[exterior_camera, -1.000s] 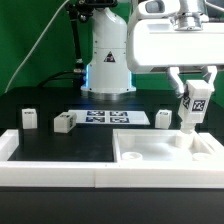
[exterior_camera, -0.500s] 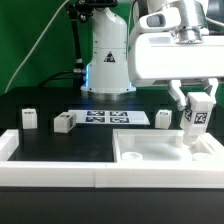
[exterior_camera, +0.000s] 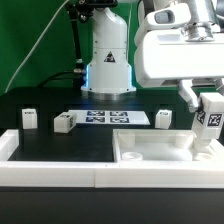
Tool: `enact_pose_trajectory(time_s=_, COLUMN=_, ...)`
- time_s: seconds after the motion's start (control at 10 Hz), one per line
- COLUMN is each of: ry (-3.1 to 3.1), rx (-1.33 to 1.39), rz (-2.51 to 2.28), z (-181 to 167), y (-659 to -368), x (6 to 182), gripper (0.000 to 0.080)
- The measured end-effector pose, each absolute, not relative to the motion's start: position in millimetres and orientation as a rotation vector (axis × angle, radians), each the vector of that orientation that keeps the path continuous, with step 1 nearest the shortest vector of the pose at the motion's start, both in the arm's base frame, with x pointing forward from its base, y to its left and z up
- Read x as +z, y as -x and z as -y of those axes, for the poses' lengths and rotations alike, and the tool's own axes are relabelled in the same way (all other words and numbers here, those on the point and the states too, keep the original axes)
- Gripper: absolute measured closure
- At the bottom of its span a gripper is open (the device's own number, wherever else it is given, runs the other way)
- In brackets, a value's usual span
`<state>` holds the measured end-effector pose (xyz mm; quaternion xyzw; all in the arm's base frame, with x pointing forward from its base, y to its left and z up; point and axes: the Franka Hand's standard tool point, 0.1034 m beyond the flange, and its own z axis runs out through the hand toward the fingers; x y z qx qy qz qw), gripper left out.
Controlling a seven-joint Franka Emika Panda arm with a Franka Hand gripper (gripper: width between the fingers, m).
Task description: Assemble one leg
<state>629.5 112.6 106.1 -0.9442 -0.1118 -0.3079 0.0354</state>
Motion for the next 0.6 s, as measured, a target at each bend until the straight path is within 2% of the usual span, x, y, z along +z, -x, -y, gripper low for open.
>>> enact_pose_trajectory(time_s=0.3, ry=2.895, rx=-0.945, rz=0.349, z=-122, y=-624, x=90.1, gripper=0.0507)
enact_pose_trajectory(time_s=0.6, ry=2.899, rx=-0.940, rz=0.338, z=-123, y=-619, x=81.4, gripper=0.0507)
